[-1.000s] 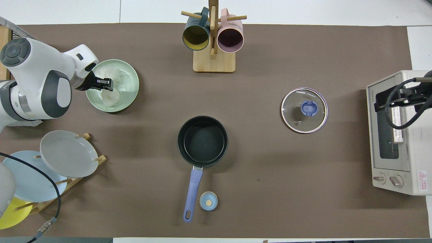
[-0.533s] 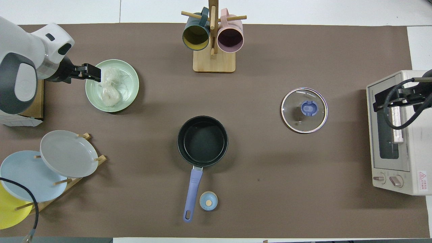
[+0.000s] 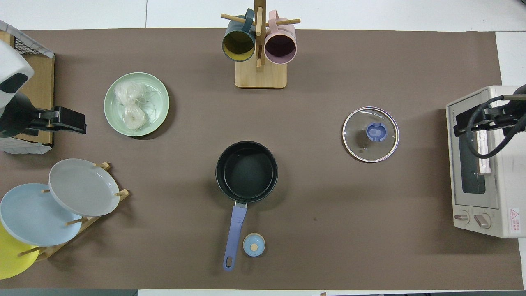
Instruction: Transfer vermicelli from pot to plate
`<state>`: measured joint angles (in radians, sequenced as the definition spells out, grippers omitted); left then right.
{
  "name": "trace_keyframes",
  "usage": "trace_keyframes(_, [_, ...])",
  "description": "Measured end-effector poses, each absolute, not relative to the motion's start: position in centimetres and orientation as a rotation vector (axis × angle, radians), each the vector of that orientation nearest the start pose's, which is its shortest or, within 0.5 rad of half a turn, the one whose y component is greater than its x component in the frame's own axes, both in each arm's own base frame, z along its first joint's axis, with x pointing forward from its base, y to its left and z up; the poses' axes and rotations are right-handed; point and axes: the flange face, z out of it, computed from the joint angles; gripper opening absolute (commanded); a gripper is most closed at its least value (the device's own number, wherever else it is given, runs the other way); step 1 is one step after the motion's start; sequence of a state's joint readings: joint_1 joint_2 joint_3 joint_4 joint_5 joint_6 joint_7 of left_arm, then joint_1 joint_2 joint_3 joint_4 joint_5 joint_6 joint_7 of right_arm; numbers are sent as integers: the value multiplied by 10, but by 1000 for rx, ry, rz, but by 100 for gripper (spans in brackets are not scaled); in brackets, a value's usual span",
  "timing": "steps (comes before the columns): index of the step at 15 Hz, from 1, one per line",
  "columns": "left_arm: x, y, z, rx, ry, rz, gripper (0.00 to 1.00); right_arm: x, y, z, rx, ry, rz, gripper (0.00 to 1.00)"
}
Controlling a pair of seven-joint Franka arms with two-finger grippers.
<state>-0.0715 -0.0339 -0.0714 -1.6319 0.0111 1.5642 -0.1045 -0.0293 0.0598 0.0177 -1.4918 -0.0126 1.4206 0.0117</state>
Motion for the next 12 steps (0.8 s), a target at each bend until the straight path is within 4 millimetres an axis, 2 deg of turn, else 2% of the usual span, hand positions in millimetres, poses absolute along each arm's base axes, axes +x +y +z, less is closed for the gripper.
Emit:
trace_keyframes(4, [532,-78,600,-3131,28,106,100,557,-10,616,-3146,43,203,100])
trace_keyframes(9, [528,-81,617,-3165,10,125,100,557,-11,616,-3146,45,203,100])
trace_keyframes(12, [528,-81,617,-3164,10,127,100,557,-11,616,-3146,45,203,100])
